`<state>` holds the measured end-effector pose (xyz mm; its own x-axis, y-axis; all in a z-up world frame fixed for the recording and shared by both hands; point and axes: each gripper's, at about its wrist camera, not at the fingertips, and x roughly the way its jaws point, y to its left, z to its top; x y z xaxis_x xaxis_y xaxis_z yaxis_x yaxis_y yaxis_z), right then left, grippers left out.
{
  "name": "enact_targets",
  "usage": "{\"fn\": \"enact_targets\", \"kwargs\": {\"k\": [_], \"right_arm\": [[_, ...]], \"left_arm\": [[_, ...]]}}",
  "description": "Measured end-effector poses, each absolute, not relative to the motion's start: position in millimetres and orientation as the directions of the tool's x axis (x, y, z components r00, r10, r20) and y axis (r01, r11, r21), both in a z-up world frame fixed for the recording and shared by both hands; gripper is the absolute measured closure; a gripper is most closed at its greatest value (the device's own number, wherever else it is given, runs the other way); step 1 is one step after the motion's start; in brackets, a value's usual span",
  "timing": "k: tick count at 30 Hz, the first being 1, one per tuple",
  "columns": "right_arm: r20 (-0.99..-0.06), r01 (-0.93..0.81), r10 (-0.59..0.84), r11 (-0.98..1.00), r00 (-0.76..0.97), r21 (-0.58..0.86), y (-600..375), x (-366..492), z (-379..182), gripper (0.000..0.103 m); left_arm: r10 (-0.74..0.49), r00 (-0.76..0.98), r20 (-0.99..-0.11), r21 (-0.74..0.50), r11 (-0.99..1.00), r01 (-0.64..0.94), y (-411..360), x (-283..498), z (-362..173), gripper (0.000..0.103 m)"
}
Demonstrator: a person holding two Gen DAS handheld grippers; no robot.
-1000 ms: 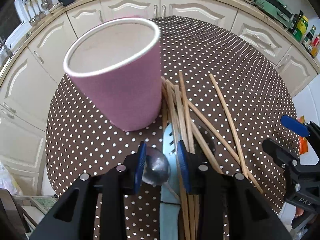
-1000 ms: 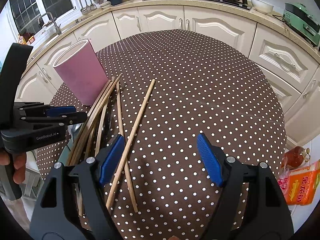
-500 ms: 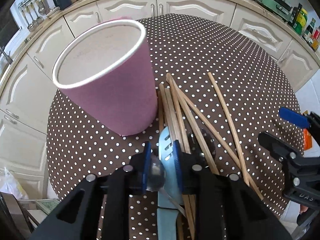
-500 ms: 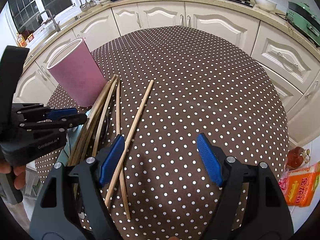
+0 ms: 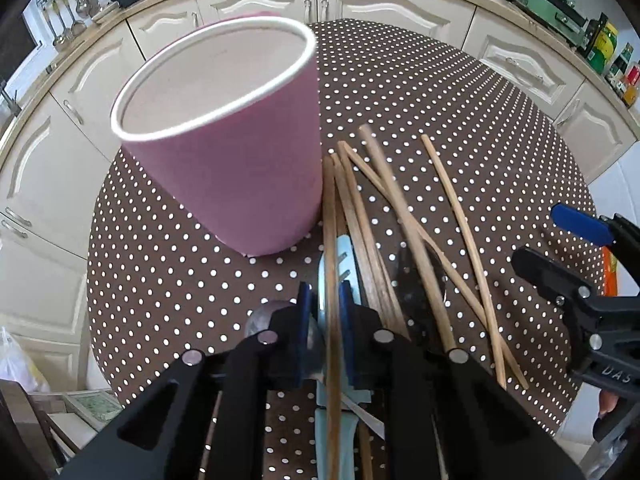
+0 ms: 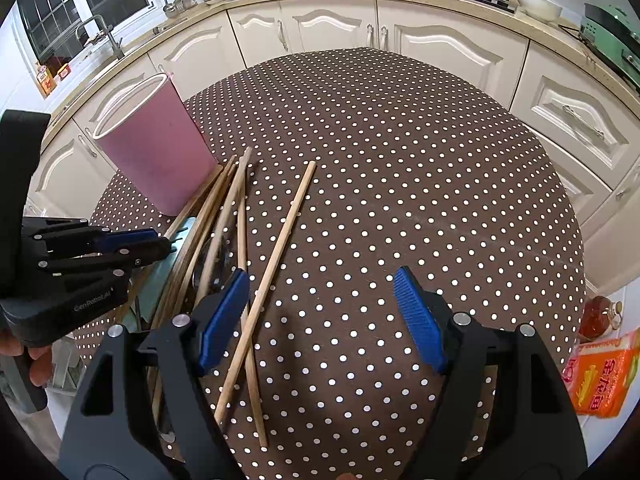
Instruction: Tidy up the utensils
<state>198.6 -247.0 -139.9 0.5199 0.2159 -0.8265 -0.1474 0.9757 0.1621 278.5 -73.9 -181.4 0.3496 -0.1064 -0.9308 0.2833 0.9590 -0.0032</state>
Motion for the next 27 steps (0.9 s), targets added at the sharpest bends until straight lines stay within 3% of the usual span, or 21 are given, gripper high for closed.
{"fn": "enact_targets", "kwargs": {"k": [1,17,19,20,21,25,27], "right_arm": [[-0.827,-0.149,0.216,0.976,0.519,0.162,-247,199,-140,0.029],[-0.897,-0.15,0.179,0.98,0.404,0.128,-227,239,-146,0.029],[-0.912,-0.16,0.158,0.982,0.379,0.104,-218,245,-150,0.04],[-0.92,-0.162,0.145,0.983,0.363,0.091,-215,249,-153,0.052],[-0.93,-0.161,0.137,0.983,0.342,0.086,-213,252,-157,0.058],[-0.938,-0.173,0.107,0.984,0.33,0.051,-204,257,-160,0.072],[-0.94,-0.193,0.098,0.981,0.327,0.035,-201,256,-160,0.092]], "left_arm": [[-0.115,0.348,-0.93,-0.012,0.959,0.284,-71,279,-182,0.096],[-0.254,0.403,-0.879,-0.139,0.946,0.293,-49,255,-150,0.096],[-0.264,0.407,-0.874,-0.15,0.945,0.291,-45,252,-146,0.096],[-0.275,0.417,-0.867,-0.158,0.943,0.293,-44,249,-143,0.096],[-0.29,0.422,-0.859,-0.17,0.939,0.299,-43,246,-140,0.096],[-0.346,0.442,-0.828,-0.21,0.921,0.327,-41,234,-130,0.096],[-0.369,0.456,-0.81,-0.224,0.913,0.342,-44,228,-123,0.096]]}}
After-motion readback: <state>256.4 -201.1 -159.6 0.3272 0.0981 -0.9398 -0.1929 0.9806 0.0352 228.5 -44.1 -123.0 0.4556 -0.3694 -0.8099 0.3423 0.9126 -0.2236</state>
